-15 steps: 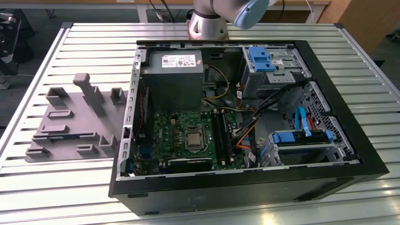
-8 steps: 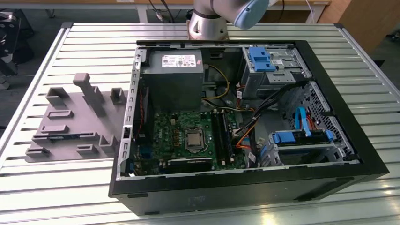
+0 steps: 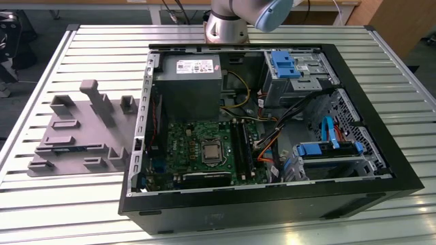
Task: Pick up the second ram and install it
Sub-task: 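Pick up the second ram and move it above second insertion slot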
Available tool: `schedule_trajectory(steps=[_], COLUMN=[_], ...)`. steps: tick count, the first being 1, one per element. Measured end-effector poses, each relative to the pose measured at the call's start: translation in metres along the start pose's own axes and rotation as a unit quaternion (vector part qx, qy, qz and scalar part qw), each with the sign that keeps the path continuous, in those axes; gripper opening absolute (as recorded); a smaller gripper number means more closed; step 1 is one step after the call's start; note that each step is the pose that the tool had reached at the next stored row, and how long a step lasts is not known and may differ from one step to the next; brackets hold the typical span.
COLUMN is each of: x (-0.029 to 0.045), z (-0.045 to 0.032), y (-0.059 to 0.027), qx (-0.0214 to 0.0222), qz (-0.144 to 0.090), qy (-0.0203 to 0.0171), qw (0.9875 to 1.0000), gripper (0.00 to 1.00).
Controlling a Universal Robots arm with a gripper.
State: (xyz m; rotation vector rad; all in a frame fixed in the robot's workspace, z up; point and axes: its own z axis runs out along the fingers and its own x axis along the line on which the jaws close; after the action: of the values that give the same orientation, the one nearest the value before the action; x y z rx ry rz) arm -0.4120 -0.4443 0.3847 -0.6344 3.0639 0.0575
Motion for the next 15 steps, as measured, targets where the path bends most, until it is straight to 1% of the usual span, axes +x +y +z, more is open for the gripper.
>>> schedule_trajectory(steps=[3,5,7,11,15], x=[0.0001,0.0002,0.0002,0.0005,0.0007], z=[0.0002,0.0002,0.0005,0.0011,0.0016], y=[0.0,0.0,0.0001,0.0002,0.0002], qx=[0.0027,0.0026,0.0023,0.0017,0.0012], qz=[-0.014,-0.027,-0.042,-0.074,-0.103], qy=[0.0031,0.0038,0.0043,0.0052,0.0061], qw=[0.9999,0.9996,0.9991,0.9973,0.9946], gripper=[0.11,0.11,0.11,0.11,0.11])
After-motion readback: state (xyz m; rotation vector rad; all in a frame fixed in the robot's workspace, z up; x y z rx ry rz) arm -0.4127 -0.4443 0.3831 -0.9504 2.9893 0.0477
